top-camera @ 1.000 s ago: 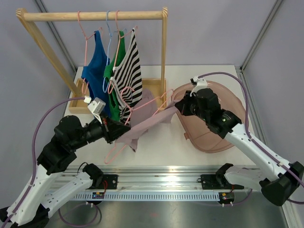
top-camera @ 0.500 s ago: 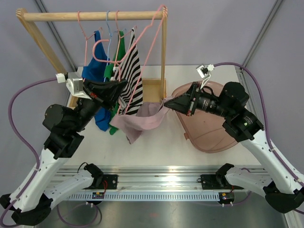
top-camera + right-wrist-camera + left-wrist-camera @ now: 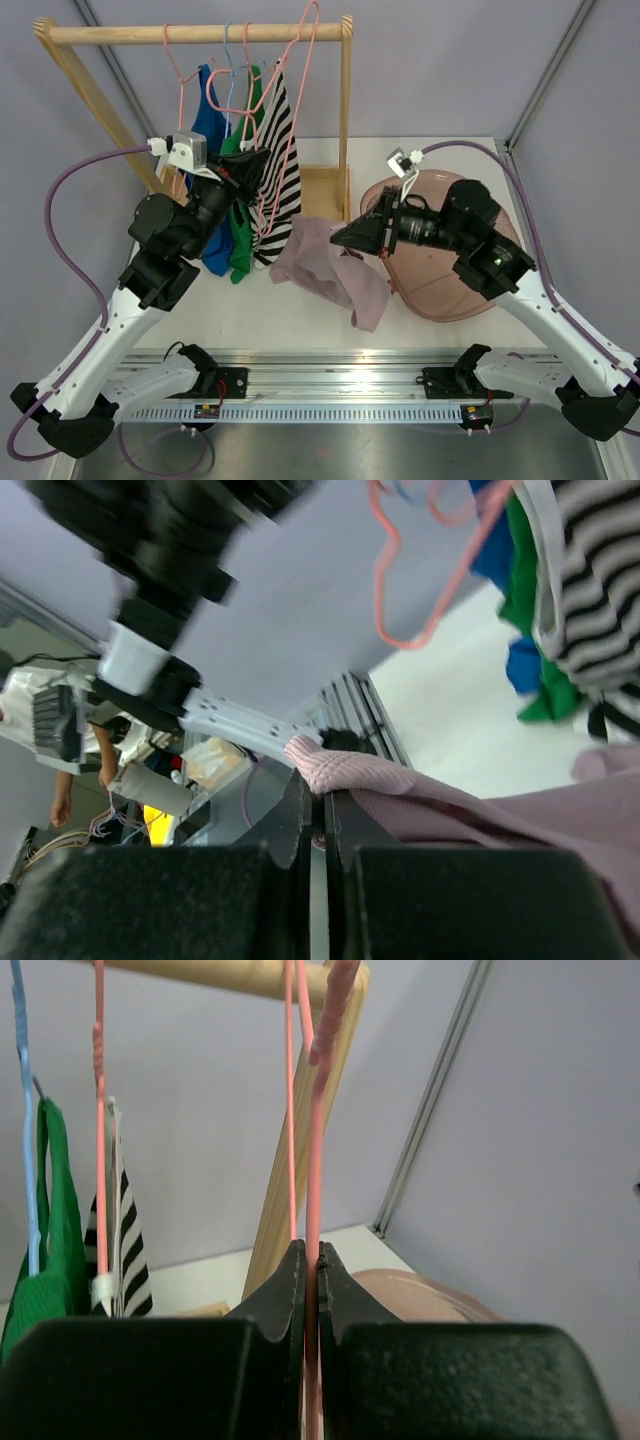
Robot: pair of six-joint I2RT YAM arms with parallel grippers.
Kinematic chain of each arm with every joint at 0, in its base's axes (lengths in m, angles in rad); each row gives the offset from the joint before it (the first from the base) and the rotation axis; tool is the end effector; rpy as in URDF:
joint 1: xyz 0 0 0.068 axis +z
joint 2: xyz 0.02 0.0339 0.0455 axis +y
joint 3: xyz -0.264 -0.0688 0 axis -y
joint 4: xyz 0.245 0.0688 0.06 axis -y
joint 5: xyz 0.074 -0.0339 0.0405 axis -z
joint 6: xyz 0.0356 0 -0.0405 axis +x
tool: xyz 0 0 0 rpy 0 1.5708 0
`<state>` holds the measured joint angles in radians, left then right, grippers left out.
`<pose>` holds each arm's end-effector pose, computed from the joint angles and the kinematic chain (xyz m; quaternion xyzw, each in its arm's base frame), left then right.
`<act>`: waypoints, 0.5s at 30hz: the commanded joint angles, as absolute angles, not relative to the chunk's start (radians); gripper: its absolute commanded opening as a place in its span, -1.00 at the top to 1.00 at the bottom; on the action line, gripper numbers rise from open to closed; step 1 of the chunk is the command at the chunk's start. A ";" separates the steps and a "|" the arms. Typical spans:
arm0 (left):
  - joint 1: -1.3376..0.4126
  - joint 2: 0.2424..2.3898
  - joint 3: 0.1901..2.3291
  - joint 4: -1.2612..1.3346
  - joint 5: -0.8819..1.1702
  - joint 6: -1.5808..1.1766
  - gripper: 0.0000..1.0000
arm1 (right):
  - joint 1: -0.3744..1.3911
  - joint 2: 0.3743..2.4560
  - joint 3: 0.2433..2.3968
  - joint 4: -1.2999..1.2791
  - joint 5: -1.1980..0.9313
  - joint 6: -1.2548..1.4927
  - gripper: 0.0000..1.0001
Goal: Remove the tank top from the hanger
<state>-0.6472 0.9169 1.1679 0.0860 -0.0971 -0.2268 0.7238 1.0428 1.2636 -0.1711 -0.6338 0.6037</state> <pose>0.1498 -0.1089 0.4782 0.0819 0.5734 -0.3194 0.7500 0.1475 0.1585 0.4589 -0.2647 0.6403 0.5933 0.4099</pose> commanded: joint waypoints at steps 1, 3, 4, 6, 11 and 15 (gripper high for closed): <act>-0.652 0.910 1.189 -0.061 -0.144 -0.293 1.00 | 0.776 1.048 1.073 -0.197 -0.503 0.563 1.00; -0.653 0.893 1.143 -0.096 -0.144 -0.328 1.00 | 0.810 1.046 0.939 -0.155 -0.415 0.584 1.00; -0.653 0.882 1.131 -0.106 -0.146 -0.334 1.00 | 0.845 1.046 0.902 -0.138 -0.390 0.595 1.00; -0.653 0.877 1.124 -0.145 -0.163 -0.348 1.00 | 0.873 1.055 0.830 -0.106 -0.320 0.621 1.00; -0.653 0.991 1.262 -0.315 -0.218 -0.357 1.00 | 0.904 1.078 0.848 -0.127 -0.276 0.600 0.16; -0.658 1.077 1.402 -0.432 -0.268 -0.358 1.00 | 0.907 1.045 0.906 -0.201 -0.181 0.557 -0.99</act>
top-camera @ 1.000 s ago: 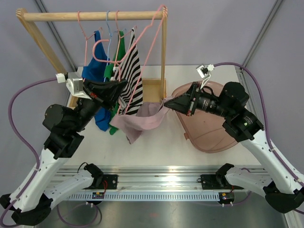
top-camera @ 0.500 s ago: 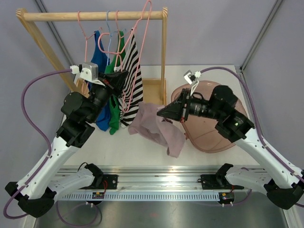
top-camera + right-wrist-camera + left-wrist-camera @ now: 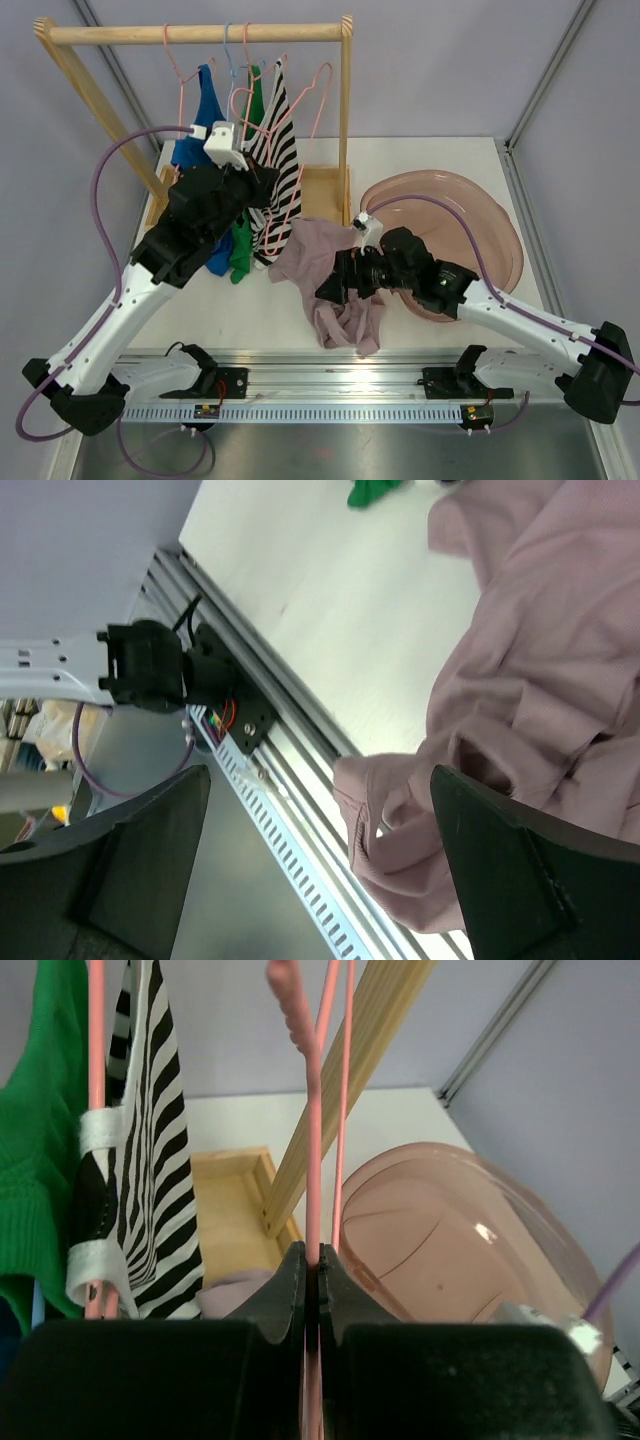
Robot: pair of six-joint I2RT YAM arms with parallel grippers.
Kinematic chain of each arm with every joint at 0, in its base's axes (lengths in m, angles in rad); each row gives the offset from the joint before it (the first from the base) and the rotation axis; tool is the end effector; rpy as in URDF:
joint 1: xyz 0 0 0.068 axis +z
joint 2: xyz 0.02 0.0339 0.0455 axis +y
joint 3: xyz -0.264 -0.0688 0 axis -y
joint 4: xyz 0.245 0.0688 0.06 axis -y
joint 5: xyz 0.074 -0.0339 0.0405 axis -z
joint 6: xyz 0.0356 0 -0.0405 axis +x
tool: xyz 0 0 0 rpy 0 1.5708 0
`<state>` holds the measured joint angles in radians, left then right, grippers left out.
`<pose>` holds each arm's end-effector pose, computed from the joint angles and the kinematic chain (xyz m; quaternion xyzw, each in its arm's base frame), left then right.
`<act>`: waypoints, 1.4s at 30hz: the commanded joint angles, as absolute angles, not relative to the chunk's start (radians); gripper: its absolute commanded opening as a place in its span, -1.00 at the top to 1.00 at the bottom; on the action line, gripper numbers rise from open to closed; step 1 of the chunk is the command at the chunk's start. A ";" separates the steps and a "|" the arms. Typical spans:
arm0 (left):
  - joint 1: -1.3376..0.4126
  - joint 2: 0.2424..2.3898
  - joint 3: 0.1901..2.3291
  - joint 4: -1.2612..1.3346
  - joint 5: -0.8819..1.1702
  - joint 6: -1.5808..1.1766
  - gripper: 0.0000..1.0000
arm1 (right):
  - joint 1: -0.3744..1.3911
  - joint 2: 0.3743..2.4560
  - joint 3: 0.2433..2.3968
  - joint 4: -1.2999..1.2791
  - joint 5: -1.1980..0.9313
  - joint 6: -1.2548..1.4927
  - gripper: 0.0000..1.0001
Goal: Remove the tank top from the hanger
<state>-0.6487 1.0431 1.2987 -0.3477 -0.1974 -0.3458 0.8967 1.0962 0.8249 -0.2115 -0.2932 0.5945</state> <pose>0.1774 -0.1258 0.4516 0.0453 0.7369 -0.2559 0.6241 0.1463 0.1996 0.2903 -0.2022 0.8254 0.4392 0.2914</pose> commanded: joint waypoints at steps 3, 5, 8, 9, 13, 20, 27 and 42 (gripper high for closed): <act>-0.670 1.112 1.462 -0.492 -0.307 -0.325 1.00 | 0.905 1.011 0.925 -0.251 -0.121 0.528 -0.99; -0.678 1.138 1.529 -0.553 -0.336 -0.310 1.00 | 0.905 0.996 0.927 -0.276 -0.101 0.519 -0.99; -0.680 1.201 1.597 -0.572 -0.321 -0.273 1.00 | 0.905 0.991 0.925 -0.281 -0.083 0.515 -0.99; -0.680 1.236 1.686 -0.613 -0.322 -0.250 1.00 | 0.905 0.996 0.927 -0.284 -0.084 0.515 -0.99; -0.680 1.420 2.000 -0.773 -0.353 -0.207 1.00 | 0.905 0.999 0.922 -0.284 -0.083 0.528 -0.99; -0.678 1.692 2.427 -0.925 -0.477 -0.135 1.00 | 0.905 0.991 0.896 -0.293 -0.083 0.538 -0.99; -0.634 1.801 2.445 -0.854 -0.446 -0.107 1.00 | 0.904 1.031 0.887 -0.293 -0.092 0.514 -0.99; -0.581 1.717 2.379 -0.882 -0.273 -0.187 -0.36 | 0.960 1.368 1.017 -0.393 0.174 0.416 -0.99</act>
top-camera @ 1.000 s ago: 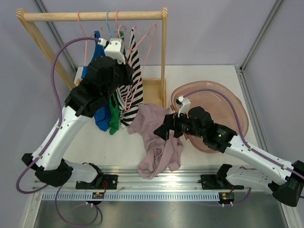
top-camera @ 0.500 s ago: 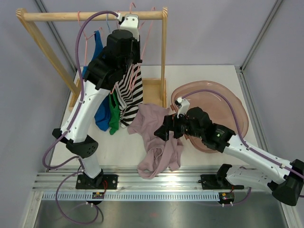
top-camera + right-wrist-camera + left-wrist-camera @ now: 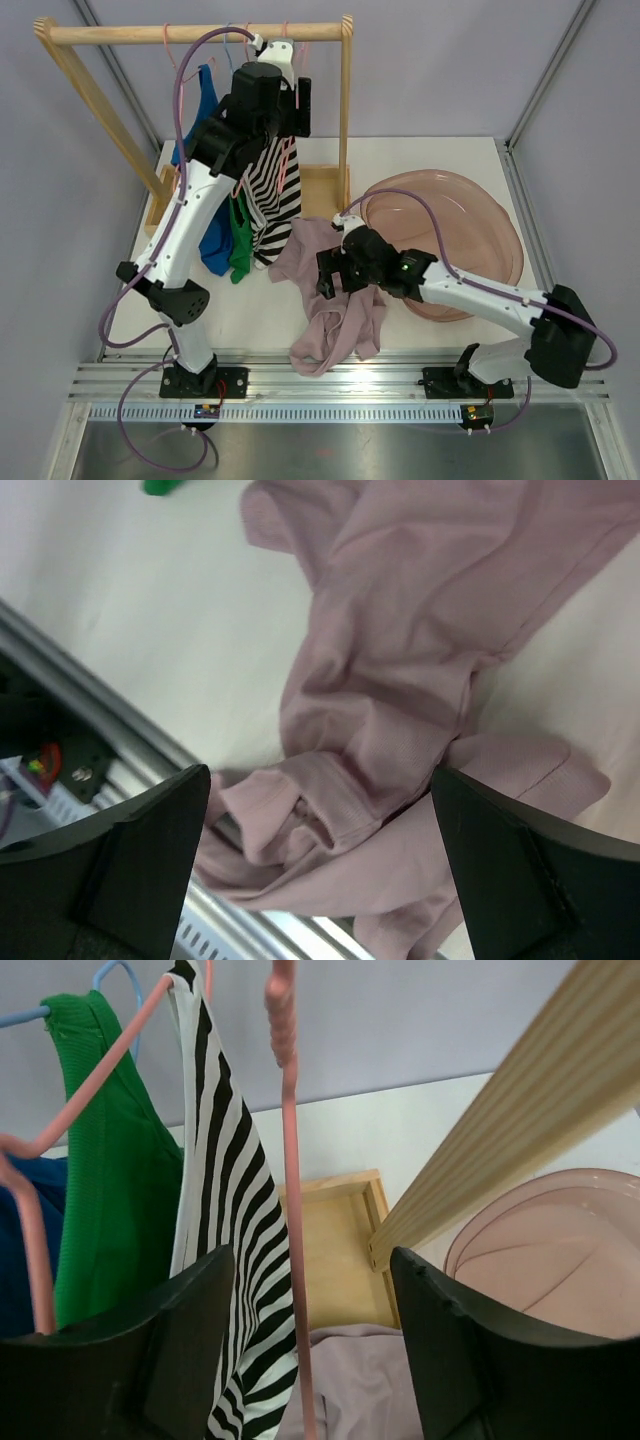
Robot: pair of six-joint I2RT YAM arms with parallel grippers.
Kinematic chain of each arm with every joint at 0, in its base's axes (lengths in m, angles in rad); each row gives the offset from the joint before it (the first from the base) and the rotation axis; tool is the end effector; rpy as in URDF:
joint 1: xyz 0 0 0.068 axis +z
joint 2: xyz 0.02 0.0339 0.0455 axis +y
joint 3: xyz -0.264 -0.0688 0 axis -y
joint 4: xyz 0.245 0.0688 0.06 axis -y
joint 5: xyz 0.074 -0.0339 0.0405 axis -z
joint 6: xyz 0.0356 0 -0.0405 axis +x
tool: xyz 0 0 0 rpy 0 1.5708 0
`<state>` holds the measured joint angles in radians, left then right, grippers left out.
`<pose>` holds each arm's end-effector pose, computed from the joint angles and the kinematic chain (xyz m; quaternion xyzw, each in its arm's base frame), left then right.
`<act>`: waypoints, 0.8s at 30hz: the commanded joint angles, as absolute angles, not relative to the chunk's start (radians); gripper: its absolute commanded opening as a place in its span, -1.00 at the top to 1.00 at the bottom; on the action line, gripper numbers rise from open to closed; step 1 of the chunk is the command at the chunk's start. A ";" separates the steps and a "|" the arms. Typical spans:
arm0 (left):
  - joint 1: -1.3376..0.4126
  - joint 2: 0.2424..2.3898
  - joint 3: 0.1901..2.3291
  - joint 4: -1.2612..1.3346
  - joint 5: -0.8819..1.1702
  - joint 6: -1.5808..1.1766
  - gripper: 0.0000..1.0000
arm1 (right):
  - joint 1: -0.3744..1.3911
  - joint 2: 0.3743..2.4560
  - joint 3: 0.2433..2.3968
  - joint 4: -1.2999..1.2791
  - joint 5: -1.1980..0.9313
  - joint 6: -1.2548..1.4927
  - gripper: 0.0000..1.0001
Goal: Remove the tank top from the hanger
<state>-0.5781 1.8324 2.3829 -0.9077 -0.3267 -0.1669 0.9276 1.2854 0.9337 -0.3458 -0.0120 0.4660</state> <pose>0.3133 -0.1908 0.5102 0.0747 0.8124 -0.0803 0.5727 0.1678 0.2246 0.2684 -0.2098 0.8816 0.2756 0.3208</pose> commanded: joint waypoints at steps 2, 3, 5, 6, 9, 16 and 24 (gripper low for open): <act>-0.581 1.674 2.339 -0.881 -0.262 -0.193 -0.52 | 0.969 1.448 1.051 -0.408 0.219 0.423 -0.99; -0.583 1.630 2.326 -0.881 -0.262 -0.198 -0.58 | 0.971 1.474 1.060 -0.408 0.242 0.425 -0.99; -0.587 1.568 2.244 -0.862 -0.262 -0.201 -0.97 | 0.971 1.552 1.086 -0.403 0.250 0.428 -0.99; -0.591 1.507 2.215 -0.858 -0.268 -0.210 -0.98 | 0.971 1.578 1.095 -0.402 0.249 0.425 -0.99; -0.594 1.422 2.119 -0.857 -0.287 -0.238 -0.98 | 0.971 1.693 1.138 -0.420 0.250 0.426 -0.99; -0.598 1.189 1.910 -0.876 -0.394 -0.285 -0.98 | 0.992 1.851 1.152 -0.408 0.195 0.472 -0.92; -0.598 0.988 1.723 -0.877 -0.431 -0.291 -0.98 | 1.014 1.772 1.127 -0.371 0.196 0.479 1.00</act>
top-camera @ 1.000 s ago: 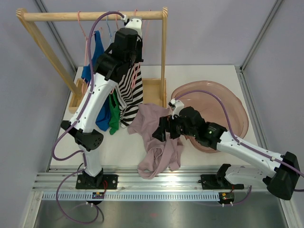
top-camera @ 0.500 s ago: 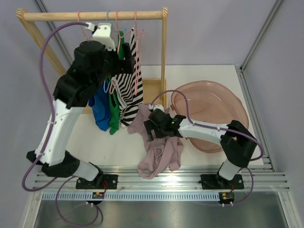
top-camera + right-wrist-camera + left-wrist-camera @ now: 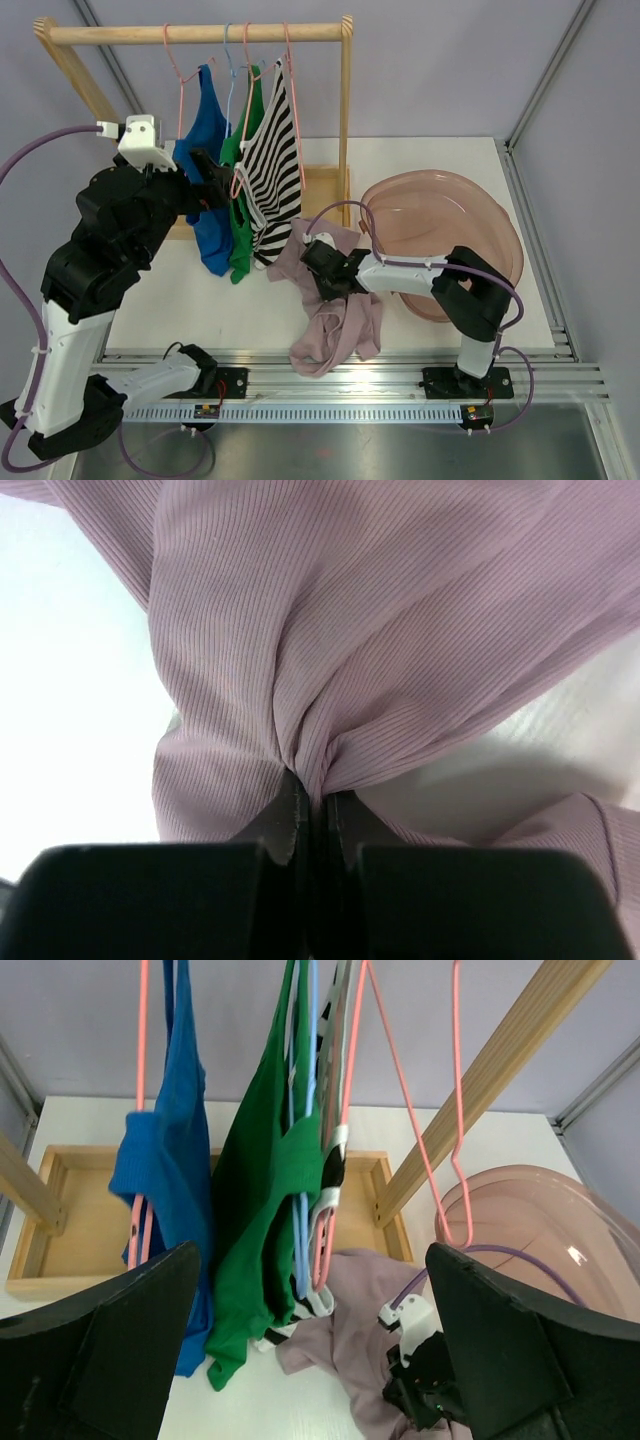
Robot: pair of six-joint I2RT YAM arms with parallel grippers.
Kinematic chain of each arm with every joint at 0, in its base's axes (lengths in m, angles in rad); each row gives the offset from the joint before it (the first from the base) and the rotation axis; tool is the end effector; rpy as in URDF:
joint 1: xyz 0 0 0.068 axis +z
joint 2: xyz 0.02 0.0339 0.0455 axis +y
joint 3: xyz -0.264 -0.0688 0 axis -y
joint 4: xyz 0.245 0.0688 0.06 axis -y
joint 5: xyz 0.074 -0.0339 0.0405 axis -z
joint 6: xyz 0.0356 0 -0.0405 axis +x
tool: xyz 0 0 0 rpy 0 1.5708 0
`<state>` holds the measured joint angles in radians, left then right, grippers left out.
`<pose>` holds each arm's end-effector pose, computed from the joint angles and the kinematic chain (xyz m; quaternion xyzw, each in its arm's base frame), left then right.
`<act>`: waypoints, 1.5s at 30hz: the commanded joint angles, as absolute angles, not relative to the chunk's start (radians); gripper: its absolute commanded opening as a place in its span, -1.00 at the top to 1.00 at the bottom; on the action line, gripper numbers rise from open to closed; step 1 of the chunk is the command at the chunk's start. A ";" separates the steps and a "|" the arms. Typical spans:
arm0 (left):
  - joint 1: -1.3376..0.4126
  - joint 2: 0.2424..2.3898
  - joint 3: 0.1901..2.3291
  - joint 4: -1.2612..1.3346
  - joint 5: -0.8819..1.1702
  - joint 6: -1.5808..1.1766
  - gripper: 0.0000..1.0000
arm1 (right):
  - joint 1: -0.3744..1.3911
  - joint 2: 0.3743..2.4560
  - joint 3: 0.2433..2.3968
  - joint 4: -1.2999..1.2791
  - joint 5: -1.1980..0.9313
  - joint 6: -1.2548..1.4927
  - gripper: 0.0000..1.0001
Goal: Remove the tank top from the hanger
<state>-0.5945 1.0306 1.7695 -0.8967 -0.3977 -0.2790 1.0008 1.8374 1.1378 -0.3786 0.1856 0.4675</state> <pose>0.1158 -0.0616 0.5325 -0.0095 0.7565 -0.1330 0.6402 0.2037 0.3056 0.1603 -0.2327 0.9375 0.0959 0.2404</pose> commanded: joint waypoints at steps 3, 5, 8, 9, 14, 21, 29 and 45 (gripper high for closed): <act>-0.598 0.930 1.655 -0.871 -0.445 -0.272 -0.98 | 1.012 1.637 1.138 -0.415 0.245 0.465 1.00; -0.598 0.905 1.619 -0.868 -0.468 -0.259 -0.98 | 1.014 1.538 1.167 -0.448 0.297 0.459 1.00; -0.598 0.865 1.585 -0.859 -0.483 -0.249 -0.98 | 1.012 1.441 1.247 -0.546 0.380 0.434 1.00; -0.598 0.858 1.582 -0.861 -0.486 -0.249 -0.98 | 1.012 1.421 1.296 -0.596 0.403 0.416 1.00; -0.598 0.865 1.617 -0.891 -0.503 -0.255 -0.98 | 1.000 1.330 1.462 -0.739 0.575 0.353 1.00; -0.598 0.891 1.716 -0.902 -0.496 -0.252 -0.98 | 0.858 1.253 1.653 -0.828 0.634 0.244 1.00; -0.598 0.951 1.802 -0.868 -0.465 -0.229 -0.98 | 0.585 1.232 1.583 -0.853 0.609 0.236 1.00; -0.598 1.408 2.221 -0.936 -0.432 -0.158 -0.98 | 0.532 1.129 1.349 -0.809 0.531 0.298 -0.99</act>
